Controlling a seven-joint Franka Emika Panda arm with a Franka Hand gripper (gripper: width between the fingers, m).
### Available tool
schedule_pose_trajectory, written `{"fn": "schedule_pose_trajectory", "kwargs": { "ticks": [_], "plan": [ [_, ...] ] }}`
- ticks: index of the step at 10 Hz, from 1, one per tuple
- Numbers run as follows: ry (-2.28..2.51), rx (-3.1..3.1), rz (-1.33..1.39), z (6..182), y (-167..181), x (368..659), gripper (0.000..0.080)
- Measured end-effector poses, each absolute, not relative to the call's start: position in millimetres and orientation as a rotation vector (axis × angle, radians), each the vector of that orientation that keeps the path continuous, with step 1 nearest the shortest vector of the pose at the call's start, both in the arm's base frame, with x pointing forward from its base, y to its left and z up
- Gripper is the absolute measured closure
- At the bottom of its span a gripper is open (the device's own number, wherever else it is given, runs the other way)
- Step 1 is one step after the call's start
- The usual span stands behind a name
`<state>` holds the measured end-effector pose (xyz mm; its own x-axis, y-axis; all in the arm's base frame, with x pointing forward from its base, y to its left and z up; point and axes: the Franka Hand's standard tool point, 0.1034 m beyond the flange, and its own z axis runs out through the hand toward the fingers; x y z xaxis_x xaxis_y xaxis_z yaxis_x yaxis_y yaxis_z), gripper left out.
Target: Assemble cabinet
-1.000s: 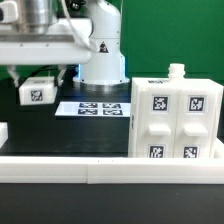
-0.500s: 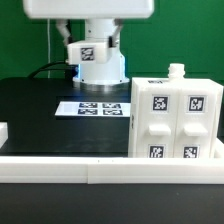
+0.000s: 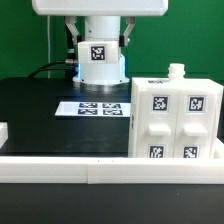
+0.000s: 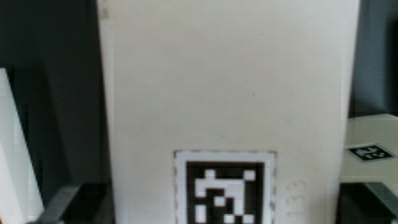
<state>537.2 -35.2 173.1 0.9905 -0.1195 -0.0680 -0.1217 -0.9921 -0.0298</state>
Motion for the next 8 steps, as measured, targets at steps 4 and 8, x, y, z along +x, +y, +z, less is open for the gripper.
{"fn": "schedule_pose_trajectory", "kwargs": {
  "ticks": [4,8],
  "plan": [
    [0.190,-3.109,0.110,177.3,-4.1,560.8,0.0239],
    [0.268,-3.114,0.090,186.6,37.3,608.1,0.0239]
  ]
}}
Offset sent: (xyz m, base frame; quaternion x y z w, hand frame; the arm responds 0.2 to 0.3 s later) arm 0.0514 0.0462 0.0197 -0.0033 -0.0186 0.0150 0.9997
